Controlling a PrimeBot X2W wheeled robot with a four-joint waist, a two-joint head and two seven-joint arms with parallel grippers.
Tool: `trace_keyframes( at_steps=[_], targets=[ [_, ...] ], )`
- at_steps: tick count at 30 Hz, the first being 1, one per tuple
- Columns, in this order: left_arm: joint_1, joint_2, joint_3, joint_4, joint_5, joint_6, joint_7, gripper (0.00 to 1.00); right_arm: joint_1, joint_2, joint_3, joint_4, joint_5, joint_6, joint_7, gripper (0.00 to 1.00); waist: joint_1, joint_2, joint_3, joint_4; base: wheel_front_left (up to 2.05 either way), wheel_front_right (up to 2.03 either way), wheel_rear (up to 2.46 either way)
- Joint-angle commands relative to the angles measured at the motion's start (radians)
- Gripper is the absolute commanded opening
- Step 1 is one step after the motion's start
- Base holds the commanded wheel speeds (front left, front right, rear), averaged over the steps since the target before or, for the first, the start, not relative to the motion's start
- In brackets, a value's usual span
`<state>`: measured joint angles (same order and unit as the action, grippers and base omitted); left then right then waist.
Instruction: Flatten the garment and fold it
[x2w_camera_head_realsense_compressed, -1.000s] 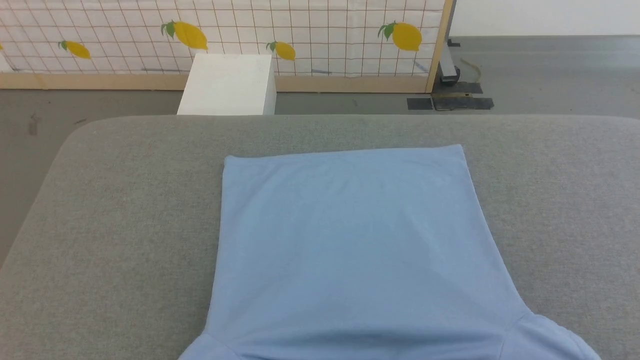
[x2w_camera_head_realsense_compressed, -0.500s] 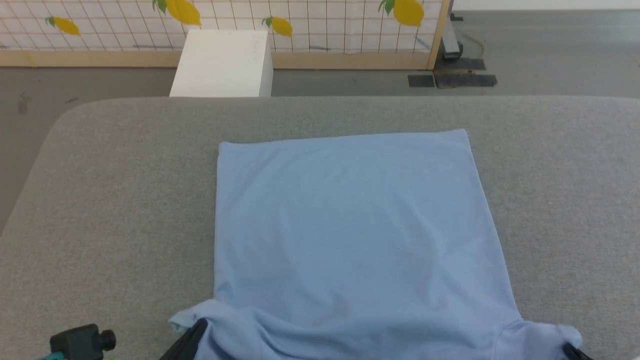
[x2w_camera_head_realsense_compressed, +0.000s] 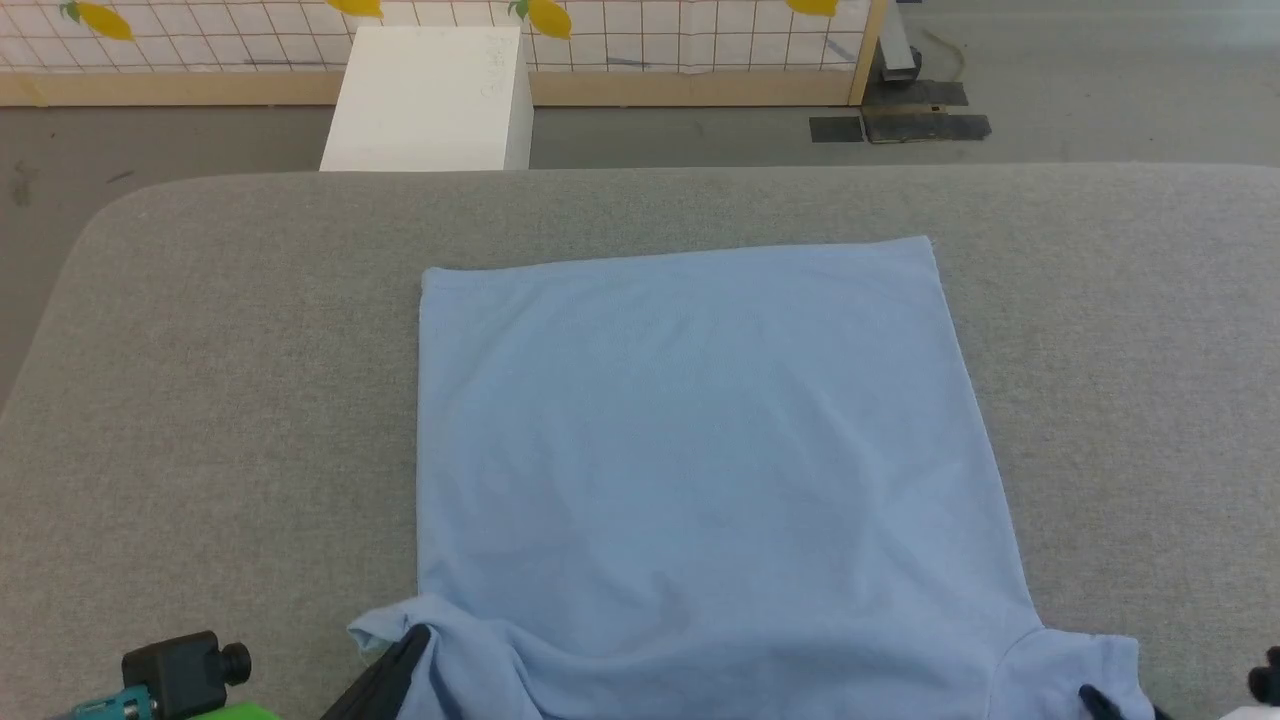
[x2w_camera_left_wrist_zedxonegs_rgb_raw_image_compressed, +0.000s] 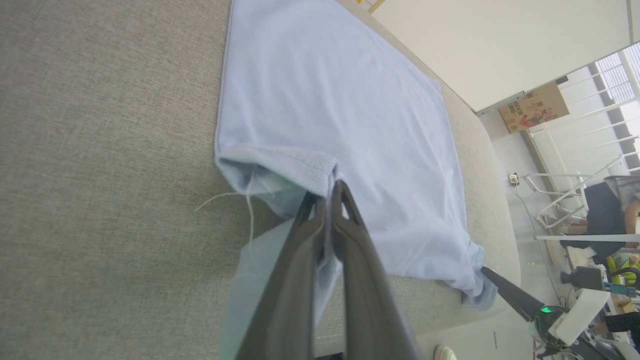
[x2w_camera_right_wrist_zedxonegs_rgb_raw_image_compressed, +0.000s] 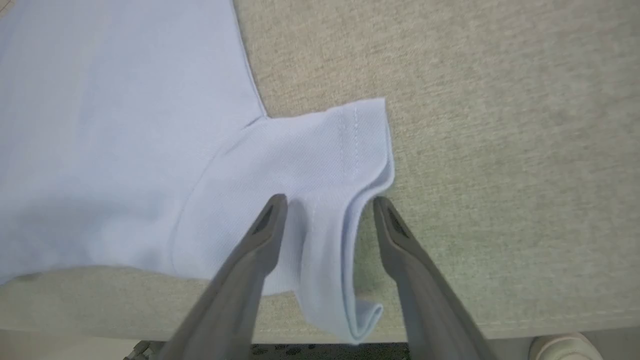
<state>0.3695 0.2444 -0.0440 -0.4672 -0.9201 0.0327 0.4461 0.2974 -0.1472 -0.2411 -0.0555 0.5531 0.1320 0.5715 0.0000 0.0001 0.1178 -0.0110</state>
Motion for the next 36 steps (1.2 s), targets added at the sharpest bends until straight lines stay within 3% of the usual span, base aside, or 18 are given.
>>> trace_keyframes(
  at_steps=[1, 5, 10, 14, 16, 21, 26, 31, 36],
  targets=[
    [-0.018, -0.003, 0.000, 0.001, 0.004, -0.009, -0.011, 0.00, -0.013, -0.016, -0.002, -0.019, 0.014, -0.001, -0.006, 1.00, 0.0000, -0.0001, 0.000, 0.000, 0.00, 0.00, 0.00],
    [-0.018, -0.008, -0.004, 0.001, 0.008, -0.018, -0.025, 0.00, 0.008, -0.048, -0.047, -0.122, 0.058, -0.001, 0.031, 1.00, 0.0000, -0.0001, 0.002, 0.000, 0.00, 0.00, 0.00],
    [-0.027, -0.010, -0.017, -0.011, 0.020, -0.031, -0.038, 0.00, 0.031, -0.085, -0.144, -0.317, 0.108, -0.001, 0.189, 1.00, 0.0000, -0.0001, 0.021, 0.011, 0.00, 0.00, 0.00],
    [-0.046, -0.013, -0.030, -0.025, 0.034, -0.041, -0.050, 0.00, -0.081, -0.129, -0.197, -0.442, 0.087, -0.001, 0.182, 1.00, 0.0000, -0.0001, 0.061, 0.025, 0.00, 0.00, 0.00],
    [-0.061, -0.015, -0.040, -0.033, 0.042, -0.047, -0.054, 0.00, -0.158, -0.169, -0.176, -0.456, 0.058, -0.001, 0.169, 1.00, 0.0000, -0.0001, 0.087, 0.034, 0.00, 0.00, 0.00],
    [-0.114, -0.014, -0.067, -0.052, 0.072, -0.059, -0.057, 0.00, -0.396, -0.223, -0.082, -0.358, 0.032, -0.001, 0.183, 1.00, 0.0000, -0.0001, 0.170, 0.064, 0.00, 0.00, 0.00],
    [-0.182, -0.015, -0.101, -0.073, 0.103, -0.068, -0.052, 0.00, -0.678, -0.270, 0.012, -0.160, -0.047, -0.001, 0.217, 1.00, 0.0000, -0.0001, 0.261, 0.107, 0.00, 0.00, 0.00],
    [-0.233, -0.024, -0.130, -0.090, 0.120, -0.077, -0.053, 0.00, -0.914, -0.276, 0.064, 0.032, -0.120, -0.001, 0.266, 1.00, 0.0000, -0.0001, 0.356, 0.159, 0.00, 0.00, 0.00],
    [-0.269, -0.038, -0.155, -0.078, 0.127, -0.087, -0.060, 0.00, -1.049, -0.256, 0.078, 0.178, -0.199, -0.001, 0.316, 1.00, 0.0000, -0.0001, 0.425, 0.200, 0.00, 0.00, 0.00]
  ],
)
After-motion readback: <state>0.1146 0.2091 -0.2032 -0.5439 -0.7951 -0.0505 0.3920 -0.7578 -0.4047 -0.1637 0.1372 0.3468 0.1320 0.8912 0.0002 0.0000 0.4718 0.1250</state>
